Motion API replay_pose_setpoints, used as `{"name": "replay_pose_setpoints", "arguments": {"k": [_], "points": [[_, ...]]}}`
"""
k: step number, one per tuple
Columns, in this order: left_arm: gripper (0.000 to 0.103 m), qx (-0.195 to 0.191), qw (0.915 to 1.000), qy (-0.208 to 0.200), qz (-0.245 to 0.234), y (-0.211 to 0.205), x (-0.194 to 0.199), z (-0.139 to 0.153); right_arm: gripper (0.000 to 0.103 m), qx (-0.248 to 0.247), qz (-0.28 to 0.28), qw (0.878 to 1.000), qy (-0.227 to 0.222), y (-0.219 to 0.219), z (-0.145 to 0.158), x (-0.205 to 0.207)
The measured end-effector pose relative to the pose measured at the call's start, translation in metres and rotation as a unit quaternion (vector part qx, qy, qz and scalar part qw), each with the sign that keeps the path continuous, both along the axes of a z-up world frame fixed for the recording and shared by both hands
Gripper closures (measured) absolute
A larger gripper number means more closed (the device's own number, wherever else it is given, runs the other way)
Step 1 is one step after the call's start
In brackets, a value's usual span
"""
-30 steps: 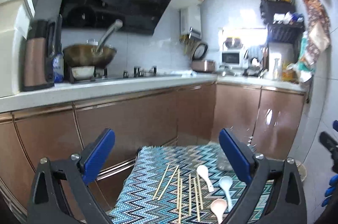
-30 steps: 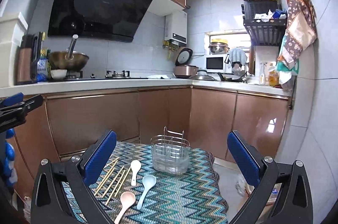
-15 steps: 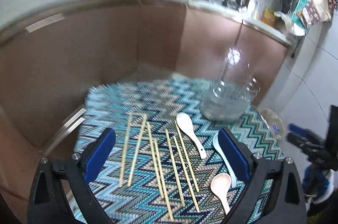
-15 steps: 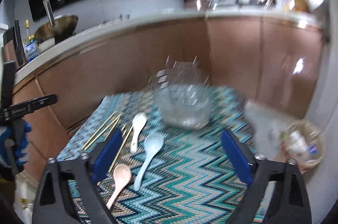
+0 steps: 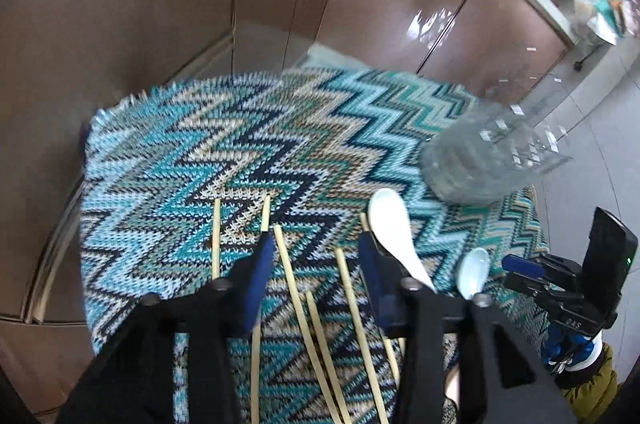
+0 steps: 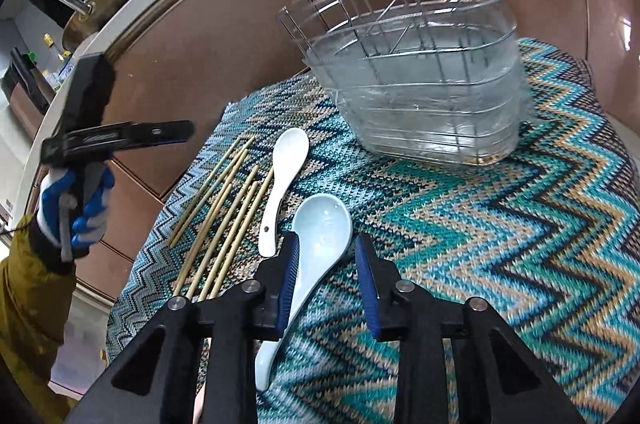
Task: Organize utensils
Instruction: 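Grasp a white spoon with the right tool while the left tool grasps a chopstick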
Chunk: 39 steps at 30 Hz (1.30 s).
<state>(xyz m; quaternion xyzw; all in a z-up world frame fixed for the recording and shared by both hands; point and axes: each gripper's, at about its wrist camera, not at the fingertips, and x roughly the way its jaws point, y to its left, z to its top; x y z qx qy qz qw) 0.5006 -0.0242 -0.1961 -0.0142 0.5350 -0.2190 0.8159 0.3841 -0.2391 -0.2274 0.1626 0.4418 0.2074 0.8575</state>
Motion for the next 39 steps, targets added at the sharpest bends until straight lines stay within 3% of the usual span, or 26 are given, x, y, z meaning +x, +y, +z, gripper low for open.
{"name": "replay_pose_setpoints", "arguments": {"k": [11, 16, 23, 29, 39], "points": [[0.085, 0.042, 0.9982, 0.041, 0.012, -0.002, 0.045, -0.037, 0.078, -0.016, 0.024, 1.0, 0.012, 0.016, -0.012, 0.028], [0.093, 0.043, 0.9974, 0.057, 0.012, 0.001, 0.054, -0.051, 0.08, -0.019, 0.037, 0.999, 0.018, 0.02, -0.017, 0.033], [0.097, 0.043, 0.9972, 0.06, 0.012, -0.001, 0.061, -0.062, 0.092, -0.029, 0.058, 0.997, 0.028, 0.029, -0.024, 0.047], [0.098, 0.033, 0.9982, 0.045, 0.02, 0.001, 0.053, -0.058, 0.095, -0.051, 0.08, 0.995, 0.024, 0.034, -0.025, 0.046], [0.098, 0.011, 0.9991, 0.013, 0.039, 0.018, 0.036, -0.036, 0.097, -0.076, 0.06, 0.995, -0.022, 0.027, 0.007, 0.022]]}}
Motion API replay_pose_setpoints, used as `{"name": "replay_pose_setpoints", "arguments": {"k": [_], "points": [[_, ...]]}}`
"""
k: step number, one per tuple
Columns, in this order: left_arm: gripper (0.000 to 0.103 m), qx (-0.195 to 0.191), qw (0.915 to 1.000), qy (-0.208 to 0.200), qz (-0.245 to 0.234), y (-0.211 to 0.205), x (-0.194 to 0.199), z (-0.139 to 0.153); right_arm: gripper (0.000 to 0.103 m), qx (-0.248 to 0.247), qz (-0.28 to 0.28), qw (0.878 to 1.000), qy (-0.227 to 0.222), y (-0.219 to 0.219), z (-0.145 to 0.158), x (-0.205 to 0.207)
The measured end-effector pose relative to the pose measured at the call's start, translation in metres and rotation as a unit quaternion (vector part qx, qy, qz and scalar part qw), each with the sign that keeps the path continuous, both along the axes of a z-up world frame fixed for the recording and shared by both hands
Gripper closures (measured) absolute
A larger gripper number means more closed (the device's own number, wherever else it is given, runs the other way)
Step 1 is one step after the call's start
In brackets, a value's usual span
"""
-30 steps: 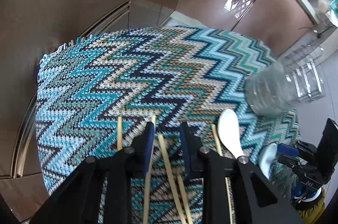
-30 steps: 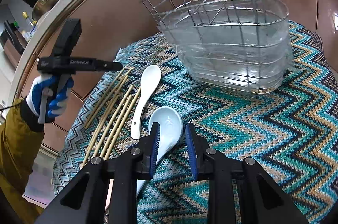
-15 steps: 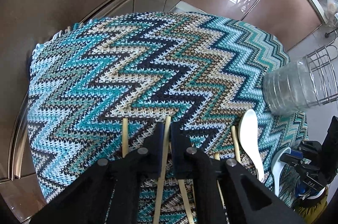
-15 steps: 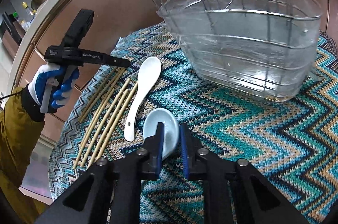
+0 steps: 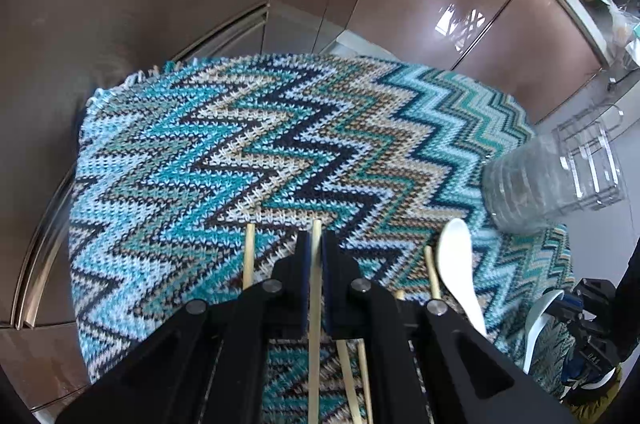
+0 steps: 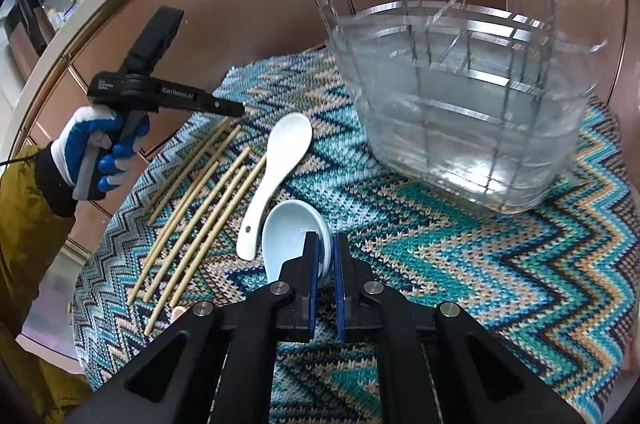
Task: Organize utensils
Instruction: 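Grasp a white spoon with the right tool while the left tool grasps a chopstick, then lift the spoon and chopstick and drop both into the clear utensil holder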
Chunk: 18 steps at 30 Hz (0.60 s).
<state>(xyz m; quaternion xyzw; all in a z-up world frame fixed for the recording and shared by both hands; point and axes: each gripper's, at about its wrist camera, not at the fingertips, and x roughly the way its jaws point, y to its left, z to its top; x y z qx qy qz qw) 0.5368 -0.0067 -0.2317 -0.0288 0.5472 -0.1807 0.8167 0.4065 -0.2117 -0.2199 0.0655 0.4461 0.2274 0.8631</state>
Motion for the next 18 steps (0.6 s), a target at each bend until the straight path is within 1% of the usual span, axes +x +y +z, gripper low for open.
{"name": "replay_pose_setpoints", "arguments": {"k": [3, 5, 7, 9, 12, 14, 15, 16, 17, 18], "points": [[0.098, -0.004, 0.9996, -0.027, 0.002, 0.004, -0.018, 0.022, 0.097, -0.002, -0.008, 1.0, -0.023, -0.004, 0.017, -0.011], [0.098, -0.009, 0.9987, -0.05, 0.008, 0.007, -0.031, 0.041, 0.097, -0.009, -0.015, 0.999, -0.046, -0.004, 0.035, -0.023], [0.098, -0.019, 0.9971, -0.073, 0.014, 0.013, -0.045, 0.062, 0.097, -0.017, -0.021, 0.998, -0.063, -0.004, 0.048, -0.032], [0.098, -0.036, 0.9941, -0.1, 0.018, 0.012, -0.058, 0.086, 0.097, -0.026, -0.03, 0.995, -0.088, -0.003, 0.068, -0.043], [0.098, -0.07, 0.9869, -0.144, 0.02, 0.005, -0.077, 0.127, 0.097, -0.033, -0.046, 0.991, -0.122, -0.006, 0.094, -0.056], [0.098, -0.086, 0.9813, -0.171, 0.017, -0.005, -0.085, 0.152, 0.097, -0.038, -0.062, 0.985, -0.155, -0.009, 0.117, -0.065], [0.098, -0.097, 0.9766, -0.191, 0.013, -0.011, -0.091, 0.168, 0.097, -0.041, -0.069, 0.982, -0.168, -0.011, 0.126, -0.069], [0.098, -0.107, 0.9731, -0.204, 0.01, -0.016, -0.095, 0.179, 0.097, -0.047, -0.082, 0.977, -0.19, -0.014, 0.14, -0.073], [0.098, -0.116, 0.9696, -0.216, 0.007, -0.021, -0.098, 0.188, 0.097, -0.051, -0.09, 0.973, -0.204, -0.015, 0.147, -0.074], [0.098, -0.131, 0.9637, -0.233, 0.001, -0.03, -0.103, 0.202, 0.097, -0.054, -0.104, 0.968, -0.223, -0.019, 0.158, -0.076]]}}
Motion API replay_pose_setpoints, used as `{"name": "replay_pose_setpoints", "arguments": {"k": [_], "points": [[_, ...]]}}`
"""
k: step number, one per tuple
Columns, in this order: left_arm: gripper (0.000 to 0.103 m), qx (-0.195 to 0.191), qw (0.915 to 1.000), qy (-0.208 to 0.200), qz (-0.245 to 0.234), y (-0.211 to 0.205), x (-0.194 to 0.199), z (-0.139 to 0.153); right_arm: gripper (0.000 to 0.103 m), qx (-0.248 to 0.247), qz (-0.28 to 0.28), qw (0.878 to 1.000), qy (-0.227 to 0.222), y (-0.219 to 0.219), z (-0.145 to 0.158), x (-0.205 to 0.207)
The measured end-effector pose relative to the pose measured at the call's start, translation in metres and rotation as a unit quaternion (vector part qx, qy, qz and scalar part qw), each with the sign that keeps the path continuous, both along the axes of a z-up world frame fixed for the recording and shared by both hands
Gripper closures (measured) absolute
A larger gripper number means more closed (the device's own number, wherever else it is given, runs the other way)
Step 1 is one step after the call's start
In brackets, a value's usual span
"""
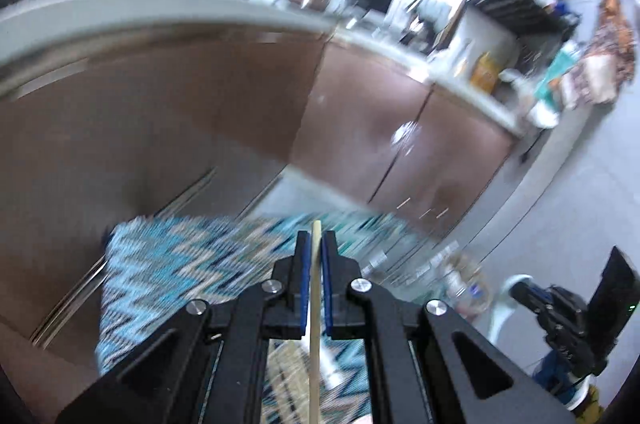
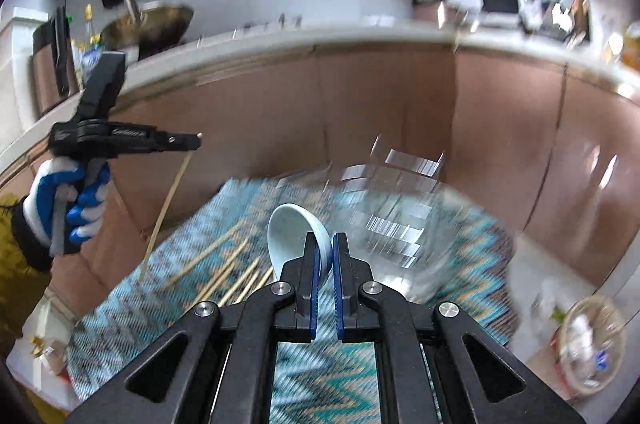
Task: Organize utensils
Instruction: 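Lift the spoon and chopstick and drop both into the clear utensil holder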
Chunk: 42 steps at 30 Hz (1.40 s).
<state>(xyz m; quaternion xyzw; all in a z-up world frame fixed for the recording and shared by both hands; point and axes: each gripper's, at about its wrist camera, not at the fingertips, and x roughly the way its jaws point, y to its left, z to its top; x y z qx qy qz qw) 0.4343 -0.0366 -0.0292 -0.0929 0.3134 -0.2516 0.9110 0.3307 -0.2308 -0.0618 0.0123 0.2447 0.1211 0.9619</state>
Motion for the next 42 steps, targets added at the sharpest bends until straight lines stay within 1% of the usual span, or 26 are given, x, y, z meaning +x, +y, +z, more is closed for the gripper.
{"name": "replay_pose_setpoints", "arguments": {"k": [3, 6, 8, 11, 13, 15, 20, 23, 26, 28, 29, 33, 37, 42], "points": [[0.098, -0.03, 0.9987, -0.038, -0.011, -0.023, -0.004, 0.024, 0.097, -0.002, -0.034, 0.998, -0.048, -0.011, 0.023, 0.001], [0.098, -0.076, 0.9937, -0.081, -0.018, -0.051, -0.001, 0.046, 0.097, -0.013, -0.072, 0.993, -0.09, -0.021, 0.039, 0.011], [0.098, -0.088, 0.9899, -0.111, -0.011, -0.068, 0.004, 0.054, 0.097, -0.017, -0.091, 0.989, -0.116, -0.025, 0.046, 0.019], [0.098, -0.108, 0.9833, -0.147, 0.006, -0.093, 0.012, 0.053, 0.097, -0.03, -0.118, 0.981, -0.152, -0.026, 0.05, 0.035], [0.098, -0.107, 0.9796, -0.169, 0.023, -0.108, 0.017, 0.047, 0.097, -0.034, -0.131, 0.977, -0.165, -0.028, 0.044, 0.049], [0.098, -0.104, 0.9772, -0.181, 0.039, -0.121, 0.025, 0.035, 0.097, -0.035, -0.143, 0.975, -0.168, -0.03, 0.034, 0.06], [0.098, -0.086, 0.968, -0.222, 0.08, -0.141, 0.031, -0.01, 0.097, -0.042, -0.174, 0.97, -0.164, -0.03, -0.002, 0.078], [0.097, -0.082, 0.9637, -0.237, 0.091, -0.144, 0.03, -0.027, 0.097, -0.046, -0.184, 0.969, -0.16, -0.028, -0.021, 0.082], [0.097, -0.065, 0.9606, -0.251, 0.099, -0.148, 0.026, -0.039, 0.096, -0.04, -0.182, 0.97, -0.156, -0.026, -0.035, 0.08], [0.097, -0.064, 0.9618, -0.247, 0.099, -0.15, 0.027, -0.043, 0.095, -0.039, -0.178, 0.971, -0.154, -0.023, -0.041, 0.079], [0.097, -0.063, 0.9622, -0.246, 0.099, -0.15, 0.026, -0.044, 0.095, -0.048, -0.177, 0.971, -0.153, -0.019, -0.043, 0.078], [0.097, -0.061, 0.9615, -0.249, 0.099, -0.15, 0.025, -0.039, 0.097, -0.051, -0.169, 0.973, -0.152, -0.015, -0.042, 0.08], [0.097, -0.063, 0.9591, -0.258, 0.097, -0.146, 0.023, -0.031, 0.098, -0.045, -0.164, 0.972, -0.159, -0.018, -0.033, 0.08], [0.097, -0.059, 0.9614, -0.254, 0.089, -0.148, 0.024, -0.033, 0.099, -0.035, -0.15, 0.977, -0.149, -0.022, -0.034, 0.083]]}}
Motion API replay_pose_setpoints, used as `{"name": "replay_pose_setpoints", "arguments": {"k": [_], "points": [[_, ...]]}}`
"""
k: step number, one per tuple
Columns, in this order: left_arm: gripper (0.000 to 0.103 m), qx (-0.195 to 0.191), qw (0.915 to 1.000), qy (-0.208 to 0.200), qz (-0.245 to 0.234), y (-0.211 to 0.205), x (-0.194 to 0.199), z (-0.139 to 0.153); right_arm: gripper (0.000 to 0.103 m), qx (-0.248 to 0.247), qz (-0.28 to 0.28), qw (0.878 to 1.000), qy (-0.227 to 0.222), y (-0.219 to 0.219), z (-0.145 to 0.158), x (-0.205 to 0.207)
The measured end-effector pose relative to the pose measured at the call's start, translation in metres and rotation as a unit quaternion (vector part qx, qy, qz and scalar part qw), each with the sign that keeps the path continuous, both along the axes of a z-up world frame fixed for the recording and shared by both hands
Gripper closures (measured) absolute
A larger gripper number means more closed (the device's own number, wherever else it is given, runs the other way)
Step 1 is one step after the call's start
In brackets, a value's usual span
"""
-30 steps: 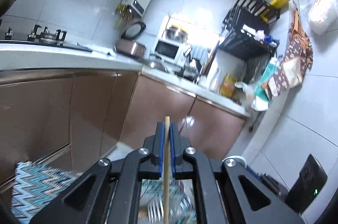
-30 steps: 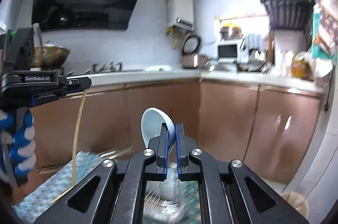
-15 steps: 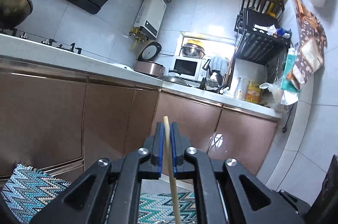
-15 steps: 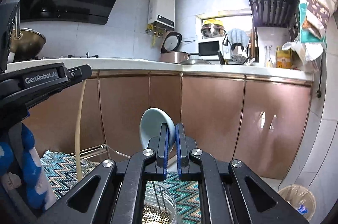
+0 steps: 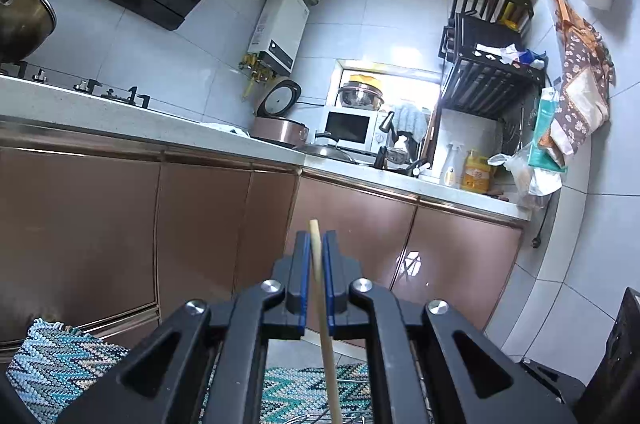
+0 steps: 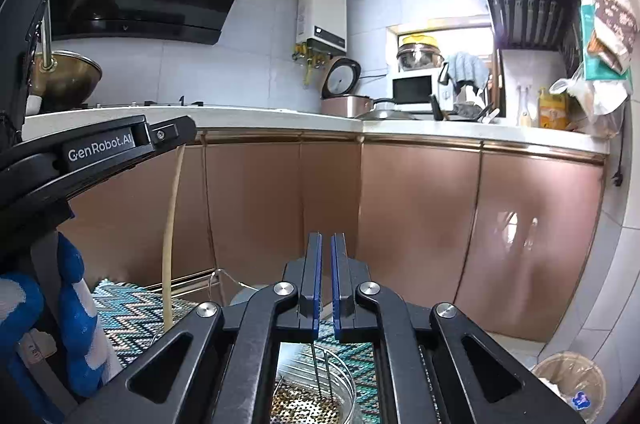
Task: Organize utensils
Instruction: 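Lift the spoon and chopstick and drop both into the clear utensil holder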
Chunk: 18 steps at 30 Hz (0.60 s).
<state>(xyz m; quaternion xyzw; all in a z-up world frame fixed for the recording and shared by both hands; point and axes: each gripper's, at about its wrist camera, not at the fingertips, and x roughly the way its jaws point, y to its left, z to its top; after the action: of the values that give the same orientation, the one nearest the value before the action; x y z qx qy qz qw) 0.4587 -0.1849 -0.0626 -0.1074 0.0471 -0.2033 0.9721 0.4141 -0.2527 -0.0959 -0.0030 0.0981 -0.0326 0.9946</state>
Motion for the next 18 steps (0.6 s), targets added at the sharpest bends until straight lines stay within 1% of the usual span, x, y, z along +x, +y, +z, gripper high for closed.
{"name": "replay_pose_setpoints", "arguments": {"k": [8, 13, 16, 18], "points": [[0.098, 0.0, 1.0, 0.005, -0.005, 0.001, -0.001, -0.004, 0.099, 0.034, 0.023, 0.999, 0.018, -0.012, -0.006, -0.006], [0.098, 0.002, 1.0, 0.003, -0.005, 0.002, -0.003, -0.003, 0.098, 0.055, 0.027, 0.998, 0.028, -0.019, -0.012, -0.011], [0.098, 0.002, 1.0, 0.006, -0.006, 0.004, -0.003, -0.005, 0.093, 0.061, 0.029, 0.997, 0.029, -0.021, -0.013, -0.015], [0.098, 0.001, 0.9999, 0.008, -0.007, 0.007, -0.005, -0.006, 0.086, 0.062, 0.03, 0.997, 0.029, -0.022, -0.013, -0.019]]}}
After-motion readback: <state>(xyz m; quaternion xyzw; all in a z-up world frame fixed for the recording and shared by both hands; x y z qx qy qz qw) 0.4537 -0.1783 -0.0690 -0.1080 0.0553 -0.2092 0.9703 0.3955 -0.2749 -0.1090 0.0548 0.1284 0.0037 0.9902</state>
